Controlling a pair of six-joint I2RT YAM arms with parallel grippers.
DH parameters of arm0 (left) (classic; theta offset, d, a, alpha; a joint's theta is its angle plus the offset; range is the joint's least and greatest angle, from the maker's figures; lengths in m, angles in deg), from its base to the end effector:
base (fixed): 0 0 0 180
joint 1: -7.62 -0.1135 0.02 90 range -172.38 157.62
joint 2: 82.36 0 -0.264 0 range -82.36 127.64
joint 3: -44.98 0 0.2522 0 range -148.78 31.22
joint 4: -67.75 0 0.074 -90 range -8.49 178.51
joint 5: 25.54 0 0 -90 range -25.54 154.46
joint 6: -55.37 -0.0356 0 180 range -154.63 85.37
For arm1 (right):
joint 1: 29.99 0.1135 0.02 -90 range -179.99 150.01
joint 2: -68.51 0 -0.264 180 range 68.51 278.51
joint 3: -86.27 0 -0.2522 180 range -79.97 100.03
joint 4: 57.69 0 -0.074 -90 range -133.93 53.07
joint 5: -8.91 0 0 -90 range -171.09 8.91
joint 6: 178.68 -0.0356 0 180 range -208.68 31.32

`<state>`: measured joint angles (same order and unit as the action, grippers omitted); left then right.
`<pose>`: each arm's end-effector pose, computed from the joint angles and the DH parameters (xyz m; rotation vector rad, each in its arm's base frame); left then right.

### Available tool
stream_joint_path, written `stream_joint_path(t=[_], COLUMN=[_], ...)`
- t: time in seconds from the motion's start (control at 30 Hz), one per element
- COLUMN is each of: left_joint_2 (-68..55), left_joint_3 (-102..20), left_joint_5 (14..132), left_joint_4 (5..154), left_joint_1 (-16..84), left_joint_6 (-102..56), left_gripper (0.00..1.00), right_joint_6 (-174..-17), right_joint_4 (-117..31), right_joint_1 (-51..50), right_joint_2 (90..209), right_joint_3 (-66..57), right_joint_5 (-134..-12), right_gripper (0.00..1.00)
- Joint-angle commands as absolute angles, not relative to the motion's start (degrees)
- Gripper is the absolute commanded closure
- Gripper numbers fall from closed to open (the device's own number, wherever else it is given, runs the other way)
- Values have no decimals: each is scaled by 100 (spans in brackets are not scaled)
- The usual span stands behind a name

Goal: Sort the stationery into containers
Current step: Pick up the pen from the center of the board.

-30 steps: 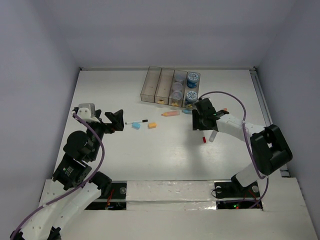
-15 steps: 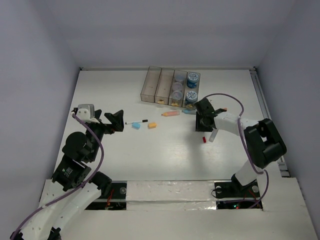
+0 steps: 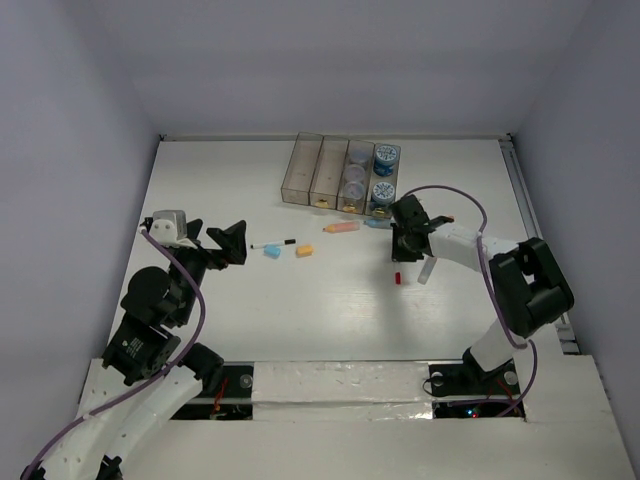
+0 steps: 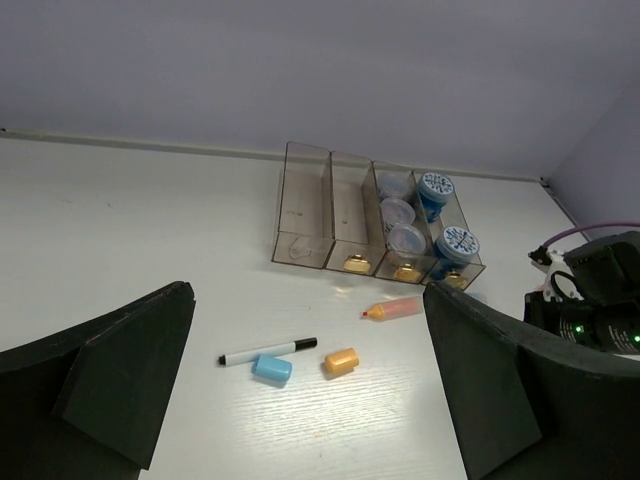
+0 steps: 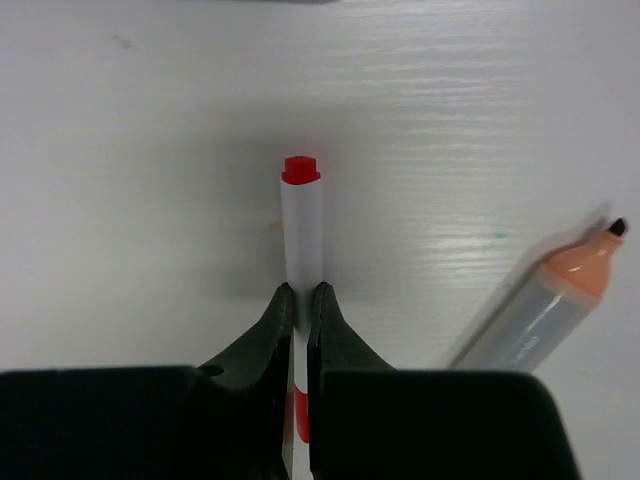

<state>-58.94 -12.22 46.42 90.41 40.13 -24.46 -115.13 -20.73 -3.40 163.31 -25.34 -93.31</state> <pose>0.0845 -0.0408 0.3795 0.0060 1.3981 -0.4043 0.2866 0.1350 0.1671 0.0635 2.6330 0.0260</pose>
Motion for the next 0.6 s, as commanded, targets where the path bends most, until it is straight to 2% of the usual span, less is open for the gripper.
stream_joint_path(t=[0.0,0.13,0.33,0.57], left_joint_2=[-5915,-5854,-5810,-5757], left_joint_3=[-1167,-1167,-1158,-1158], left_joint_5=[4715,4750,4732,4697], left_joint_4=[8757,8757,8766,8766], left_joint_1=[3988,3988,3988,3988], left_joint_6=[-2435,-2435,-2435,-2443], left_gripper=[1,1,1,1], right_joint_6=[-11373,-11373,-11486,-11680], right_joint_4=[-2327,-2494,-3695,-4709], right_joint_1=[-222,-63,-11,-11], right_joint_2=[15834,15666,16428,17765], right_joint_3=[-2434,-1838,-616,1054], right_joint_5=[-8883,-8435,-7714,-8073], right_gripper=[100,100,100,100])
